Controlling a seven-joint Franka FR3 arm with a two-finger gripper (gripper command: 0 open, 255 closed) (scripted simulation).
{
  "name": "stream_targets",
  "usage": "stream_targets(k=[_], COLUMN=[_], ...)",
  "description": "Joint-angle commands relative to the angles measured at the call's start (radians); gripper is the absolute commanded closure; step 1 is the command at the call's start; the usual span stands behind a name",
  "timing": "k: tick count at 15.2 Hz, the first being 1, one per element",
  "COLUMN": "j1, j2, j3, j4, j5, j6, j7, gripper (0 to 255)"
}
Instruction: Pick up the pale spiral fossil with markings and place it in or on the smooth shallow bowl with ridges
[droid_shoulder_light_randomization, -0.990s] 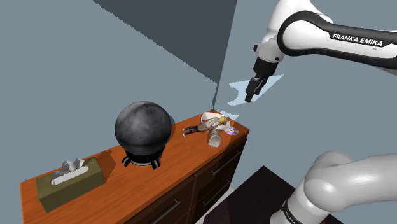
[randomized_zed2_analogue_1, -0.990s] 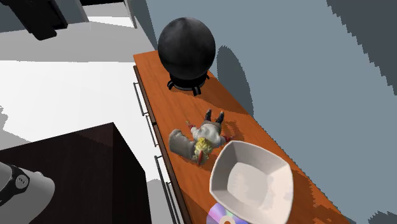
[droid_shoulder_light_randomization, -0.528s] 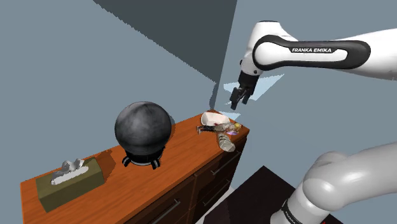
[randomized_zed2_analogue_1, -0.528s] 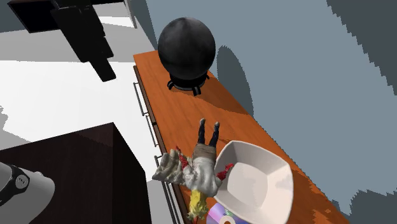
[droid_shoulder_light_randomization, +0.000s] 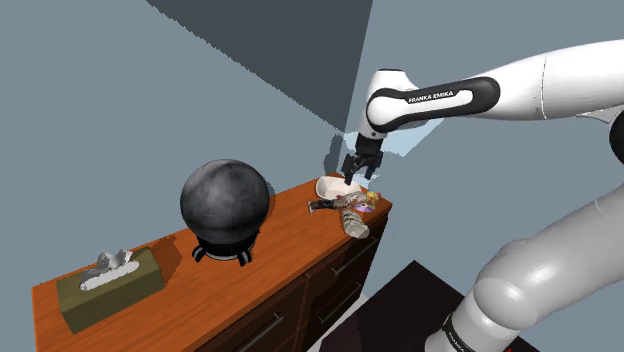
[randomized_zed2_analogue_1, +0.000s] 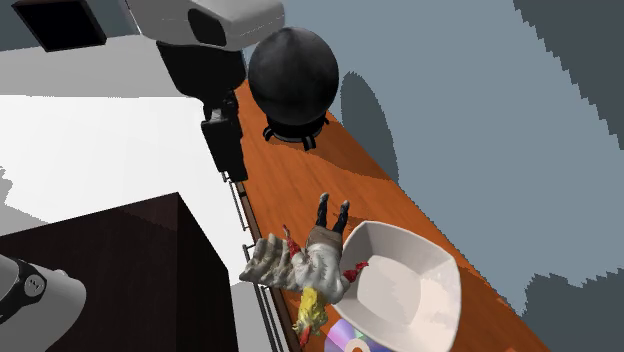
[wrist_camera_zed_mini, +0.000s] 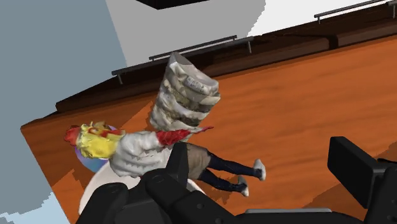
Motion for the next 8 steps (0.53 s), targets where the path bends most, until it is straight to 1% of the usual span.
stream_targets(k=[1, 8], j1=[-0.011, -0.035], j2=[0.071, 0.321], j3=[-0.012, -0.039], j4=[0.013, 0.083], j5=[0.012, 0.074], j6=[0.047, 0.184], j7=[0.014, 0.065], gripper=[0, 0])
